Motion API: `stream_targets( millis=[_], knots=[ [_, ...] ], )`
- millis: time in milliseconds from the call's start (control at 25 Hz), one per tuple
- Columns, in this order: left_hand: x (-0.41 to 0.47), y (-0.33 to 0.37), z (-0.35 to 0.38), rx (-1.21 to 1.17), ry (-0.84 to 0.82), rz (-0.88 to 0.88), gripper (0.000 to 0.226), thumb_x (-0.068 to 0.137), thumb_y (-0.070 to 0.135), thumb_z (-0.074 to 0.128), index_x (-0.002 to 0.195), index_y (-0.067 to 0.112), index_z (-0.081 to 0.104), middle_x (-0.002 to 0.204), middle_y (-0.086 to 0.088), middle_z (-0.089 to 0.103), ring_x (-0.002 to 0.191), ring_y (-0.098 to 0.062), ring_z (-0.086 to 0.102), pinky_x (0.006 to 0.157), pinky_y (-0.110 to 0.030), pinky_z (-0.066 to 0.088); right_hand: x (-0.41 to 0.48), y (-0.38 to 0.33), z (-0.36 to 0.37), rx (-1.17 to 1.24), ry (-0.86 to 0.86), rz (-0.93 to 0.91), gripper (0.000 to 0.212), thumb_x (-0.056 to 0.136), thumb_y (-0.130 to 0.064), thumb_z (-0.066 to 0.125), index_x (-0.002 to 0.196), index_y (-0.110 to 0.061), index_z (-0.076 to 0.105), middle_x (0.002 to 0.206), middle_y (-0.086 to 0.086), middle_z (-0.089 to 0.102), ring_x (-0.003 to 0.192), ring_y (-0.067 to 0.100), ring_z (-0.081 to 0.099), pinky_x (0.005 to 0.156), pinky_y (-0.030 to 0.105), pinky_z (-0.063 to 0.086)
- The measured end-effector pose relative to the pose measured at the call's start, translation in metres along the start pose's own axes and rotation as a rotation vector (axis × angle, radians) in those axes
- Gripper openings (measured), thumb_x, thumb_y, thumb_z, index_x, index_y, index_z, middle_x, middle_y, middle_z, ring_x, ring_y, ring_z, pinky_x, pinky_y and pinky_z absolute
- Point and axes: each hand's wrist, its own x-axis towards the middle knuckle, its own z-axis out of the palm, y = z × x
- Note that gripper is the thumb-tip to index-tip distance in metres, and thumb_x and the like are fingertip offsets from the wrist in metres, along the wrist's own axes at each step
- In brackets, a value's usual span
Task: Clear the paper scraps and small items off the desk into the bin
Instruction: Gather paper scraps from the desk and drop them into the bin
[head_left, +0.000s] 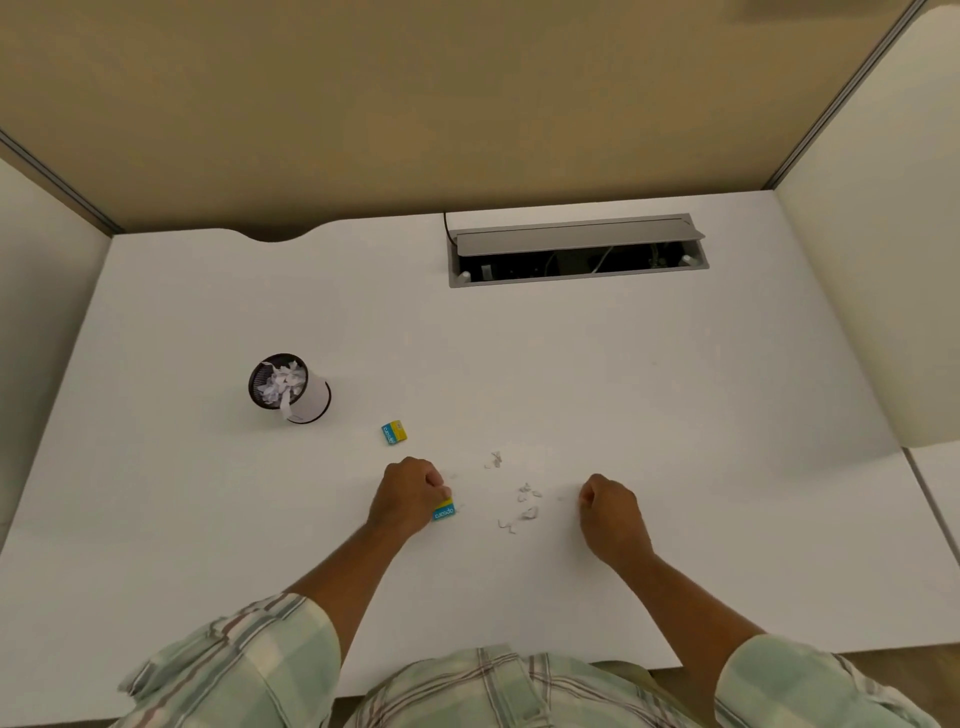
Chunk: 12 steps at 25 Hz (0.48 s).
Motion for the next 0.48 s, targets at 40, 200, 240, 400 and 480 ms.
stream_targets(
  millis=[40,200,240,400,480],
  knots=[
    [-0.001,0.003,0.003,0.019,-0.003,0.006,0.009,0.083,0.022,0.076,0.080,0.014,0.077,0.083,0.000,0.074,0.078,-0.014,0.068,0.069,-0.028,0.056,-0.002,-0.009,0.006,0.005,-0.021,-0.013,0.022,0.092,-0.003,0.042,0.081,-0.012,0.059,0.082,0.005,0.065,0.074,0.021,0.061,0.066,0.034,0.053],
    [-0.002,0.013,0.011,0.030,0.021,0.004,0.007,0.085,0.017,0.074,0.082,0.013,0.078,0.090,-0.006,0.076,0.081,-0.017,0.068,0.069,-0.028,0.054,-0.001,-0.045,0.028,0.134,-0.092,-0.002,0.023,0.090,-0.001,0.042,0.083,-0.013,0.060,0.089,0.006,0.071,0.082,0.024,0.068,0.069,0.033,0.057],
    [-0.002,0.016,0.012,0.035,0.023,0.010,0.008,0.086,0.018,0.073,0.083,0.012,0.078,0.091,-0.006,0.075,0.083,-0.019,0.069,0.071,-0.028,0.054,0.002,-0.055,0.030,0.183,-0.119,0.011,0.021,0.089,-0.001,0.045,0.086,-0.014,0.061,0.093,0.006,0.072,0.087,0.025,0.070,0.071,0.032,0.057],
    [-0.001,0.032,0.010,-0.076,0.033,0.057,0.006,0.086,0.011,0.073,0.086,0.009,0.078,0.090,-0.005,0.076,0.084,-0.018,0.070,0.076,-0.029,0.058,0.009,-0.074,0.027,0.545,-0.187,0.102,0.018,0.081,0.000,0.055,0.091,-0.010,0.066,0.095,0.016,0.073,0.087,0.034,0.074,0.081,0.047,0.063],
    [0.000,0.031,0.004,-0.139,0.068,0.075,0.005,0.085,0.009,0.073,0.085,0.011,0.078,0.089,-0.002,0.076,0.079,-0.013,0.069,0.076,-0.026,0.057,0.006,-0.066,0.024,0.633,-0.139,0.134,0.009,0.080,-0.003,0.062,0.085,-0.010,0.066,0.084,0.015,0.075,0.071,0.029,0.074,0.075,0.052,0.063]
  ],
)
